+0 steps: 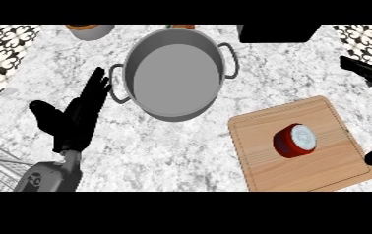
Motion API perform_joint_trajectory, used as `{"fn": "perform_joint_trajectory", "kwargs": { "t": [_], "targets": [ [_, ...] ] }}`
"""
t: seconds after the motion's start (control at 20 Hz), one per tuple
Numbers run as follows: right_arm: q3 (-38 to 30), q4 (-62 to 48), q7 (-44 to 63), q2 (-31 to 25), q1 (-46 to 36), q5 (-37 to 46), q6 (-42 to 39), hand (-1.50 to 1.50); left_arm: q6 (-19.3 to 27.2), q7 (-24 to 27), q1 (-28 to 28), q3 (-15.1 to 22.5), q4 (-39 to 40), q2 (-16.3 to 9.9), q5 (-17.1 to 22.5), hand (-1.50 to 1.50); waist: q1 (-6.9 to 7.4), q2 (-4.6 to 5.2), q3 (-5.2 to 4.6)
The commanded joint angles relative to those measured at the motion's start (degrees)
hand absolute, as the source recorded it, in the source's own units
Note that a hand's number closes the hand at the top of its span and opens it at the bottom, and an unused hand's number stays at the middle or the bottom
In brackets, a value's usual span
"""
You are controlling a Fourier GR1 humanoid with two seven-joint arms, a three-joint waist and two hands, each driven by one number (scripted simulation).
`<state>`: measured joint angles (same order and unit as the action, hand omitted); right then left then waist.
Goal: Pick the can from the cutting board and place it in the pot
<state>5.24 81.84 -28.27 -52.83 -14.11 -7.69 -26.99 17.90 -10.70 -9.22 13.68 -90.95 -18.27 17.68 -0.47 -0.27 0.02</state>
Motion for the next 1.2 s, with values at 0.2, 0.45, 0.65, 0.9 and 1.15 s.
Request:
{"fn": "perform_joint_trajectory", "kwargs": {
  "t": [0.2,0.45,0.65,0.9,1.15],
  "targets": [
    [-0.6,4.4,8.8,-12.4,-6.7,3.1,-11.7,-1.50,-0.3,-1.8,0.7,-0.2,-2.6,-0.1,-0.7,0.00,1.10,0.23,-0.12],
    [2.8,6.3,18.9,-11.6,-10.7,4.1,-16.6,-1.50,-0.2,-4.7,-0.7,0.1,-3.8,0.6,-1.4,0.00,1.31,0.30,-0.10],
    [3.7,9.9,26.7,-10.0,-9.9,4.1,-18.8,-1.50,-1.1,-5.6,2.4,-2.1,-7.5,-1.3,-1.1,0.00,0.95,0.09,-0.08],
    [2.8,10.7,30.1,-5.0,-7.8,7.6,-19.6,-1.50,-4.3,-4.4,-0.1,-4.7,-2.4,0.3,-0.5,0.00,0.33,0.22,-0.04],
    [6.8,6.7,26.5,-2.5,-7.0,17.2,-20.7,-1.50,-1.3,-7.6,1.5,-1.6,-8.0,2.2,-3.9,0.00,0.59,0.26,0.03]
  ]
}}
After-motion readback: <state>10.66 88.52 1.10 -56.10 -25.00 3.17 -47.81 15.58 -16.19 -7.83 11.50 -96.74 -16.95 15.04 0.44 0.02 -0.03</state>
